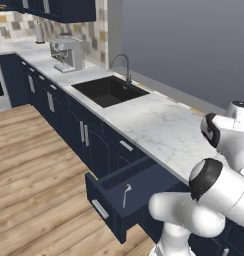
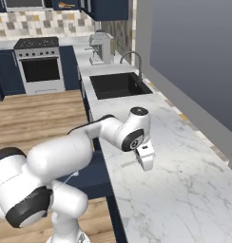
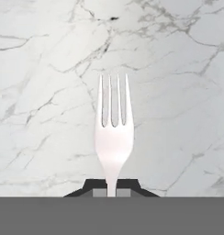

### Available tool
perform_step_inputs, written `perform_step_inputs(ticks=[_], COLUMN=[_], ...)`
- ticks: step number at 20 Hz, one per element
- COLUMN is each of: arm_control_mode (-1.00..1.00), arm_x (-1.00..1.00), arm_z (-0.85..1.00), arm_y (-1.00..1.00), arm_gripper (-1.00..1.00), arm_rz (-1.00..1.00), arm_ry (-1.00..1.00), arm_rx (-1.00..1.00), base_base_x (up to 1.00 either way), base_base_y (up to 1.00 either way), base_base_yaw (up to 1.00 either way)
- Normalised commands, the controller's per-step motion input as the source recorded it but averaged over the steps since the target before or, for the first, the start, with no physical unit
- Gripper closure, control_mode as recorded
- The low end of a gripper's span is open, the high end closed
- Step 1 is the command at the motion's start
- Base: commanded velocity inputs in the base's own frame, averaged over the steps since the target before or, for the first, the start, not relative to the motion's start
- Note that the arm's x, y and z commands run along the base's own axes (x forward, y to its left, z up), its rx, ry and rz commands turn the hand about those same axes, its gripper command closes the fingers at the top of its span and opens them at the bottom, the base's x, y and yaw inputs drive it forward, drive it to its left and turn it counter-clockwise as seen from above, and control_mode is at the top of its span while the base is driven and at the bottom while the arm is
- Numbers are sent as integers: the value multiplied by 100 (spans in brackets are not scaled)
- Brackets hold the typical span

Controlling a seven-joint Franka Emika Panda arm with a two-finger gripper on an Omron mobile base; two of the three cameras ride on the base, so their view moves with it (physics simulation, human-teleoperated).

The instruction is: Organize the utensils by type. Pick up the wooden spoons from the counter and place them in the open cabinet. Then pick up the metallic utensils from the counter and place them in the open drawer.

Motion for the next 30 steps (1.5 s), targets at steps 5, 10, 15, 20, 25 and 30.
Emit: perform_step_inputs(ticks=[5,10,15,20,25,30], arm_control_mode=[-100,-100,-100,-100,-100,-100], arm_x=[19,11,11,3,1,4], arm_z=[25,1,0,0,-6,-20], arm_y=[63,68,81,78,77,69], arm_gripper=[100,100,100,100,100,100], arm_rz=[38,46,36,16,0,0], arm_ry=[0,0,1,2,6,3], arm_rx=[0,0,0,0,-1,-7], base_base_x=[0,0,0,0,0,0], base_base_y=[0,0,0,0,0,0], base_base_yaw=[0,0,0,0,0,0])
